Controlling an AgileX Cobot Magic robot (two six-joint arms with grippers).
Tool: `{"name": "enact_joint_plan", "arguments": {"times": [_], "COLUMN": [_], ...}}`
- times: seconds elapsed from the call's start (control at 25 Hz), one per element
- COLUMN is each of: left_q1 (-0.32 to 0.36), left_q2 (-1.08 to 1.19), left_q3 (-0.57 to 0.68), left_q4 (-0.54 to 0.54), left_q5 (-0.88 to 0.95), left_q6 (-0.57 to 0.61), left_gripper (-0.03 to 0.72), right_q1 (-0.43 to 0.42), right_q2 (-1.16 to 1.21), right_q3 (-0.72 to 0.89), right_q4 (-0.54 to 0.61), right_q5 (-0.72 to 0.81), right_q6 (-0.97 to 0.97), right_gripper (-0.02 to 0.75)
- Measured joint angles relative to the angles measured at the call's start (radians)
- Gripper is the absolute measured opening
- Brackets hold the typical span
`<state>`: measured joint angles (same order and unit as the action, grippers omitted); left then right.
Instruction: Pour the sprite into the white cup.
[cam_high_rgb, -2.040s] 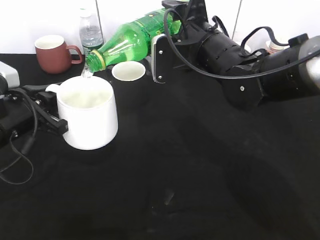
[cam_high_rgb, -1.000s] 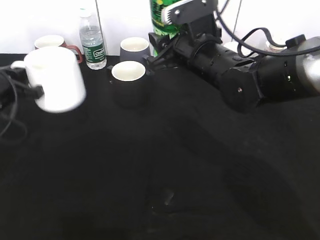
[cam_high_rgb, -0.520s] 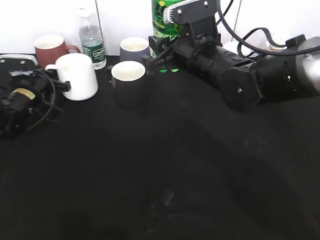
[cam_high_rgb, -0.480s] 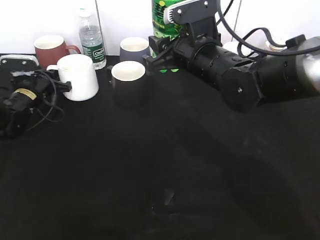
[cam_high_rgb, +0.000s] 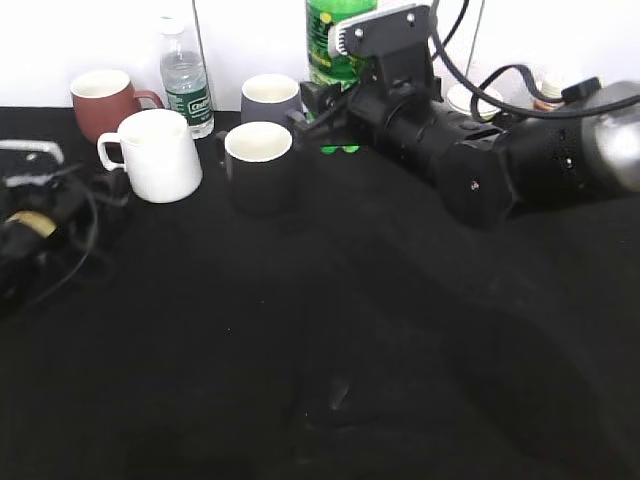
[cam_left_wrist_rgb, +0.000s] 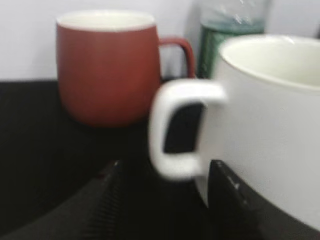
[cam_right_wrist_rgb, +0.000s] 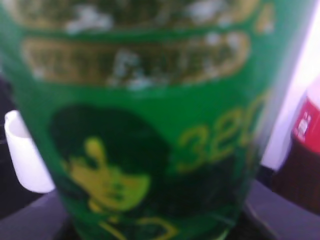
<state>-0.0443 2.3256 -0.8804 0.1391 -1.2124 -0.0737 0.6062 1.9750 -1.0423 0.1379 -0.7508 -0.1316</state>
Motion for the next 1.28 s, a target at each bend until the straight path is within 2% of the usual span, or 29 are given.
{"name": "enact_joint_plan", "arguments": {"times": [0.16, 0.28, 0.44, 0.56, 0.68, 0.84, 0.96, 1.12, 1.2, 1.28], "left_q1": [0.000, 0.000, 0.000, 0.000, 0.000, 0.000, 0.000, 0.000, -0.002, -0.041], "left_q2": [-0.212, -0.405, -0.607, -0.681, -0.681, -0.681, -0.681, -0.681, -0.681, -0.684], "left_q3": [0.285, 0.395, 0.419, 0.419, 0.419, 0.419, 0.419, 0.419, 0.419, 0.419], "left_q4": [0.045, 0.062, 0.157, 0.195, 0.259, 0.285, 0.287, 0.288, 0.302, 0.309], "left_q5": [0.003, 0.053, 0.263, 0.383, 0.396, 0.396, 0.396, 0.396, 0.422, 0.499], "left_q6": [0.003, -0.093, -0.213, -0.246, -0.303, -0.318, -0.319, -0.325, -0.366, -0.375], "left_gripper": [0.426, 0.424, 0.415, 0.414, 0.414, 0.414, 0.414, 0.414, 0.414, 0.414], "right_q1": [-0.112, -0.161, -0.161, -0.161, -0.161, -0.161, -0.161, -0.161, -0.161, -0.161], "right_q2": [0.035, 0.146, 0.291, 0.354, 0.399, 0.422, 0.421, 0.363, 0.303, 0.206], "right_q3": [0.000, 0.000, -0.001, -0.041, -0.081, -0.099, -0.100, -0.052, -0.013, 0.000], "right_q4": [0.039, 0.058, 0.059, 0.064, 0.079, 0.094, 0.094, 0.110, 0.119, 0.121], "right_q5": [-0.037, -0.132, -0.285, -0.318, -0.315, -0.316, -0.272, -0.185, -0.054, 0.140], "right_q6": [0.004, 0.011, 0.011, 0.030, 0.040, 0.043, 0.043, 0.040, 0.034, 0.018], "right_gripper": [0.396, 0.395, 0.395, 0.395, 0.399, 0.506, 0.631, 0.643, 0.643, 0.641]}}
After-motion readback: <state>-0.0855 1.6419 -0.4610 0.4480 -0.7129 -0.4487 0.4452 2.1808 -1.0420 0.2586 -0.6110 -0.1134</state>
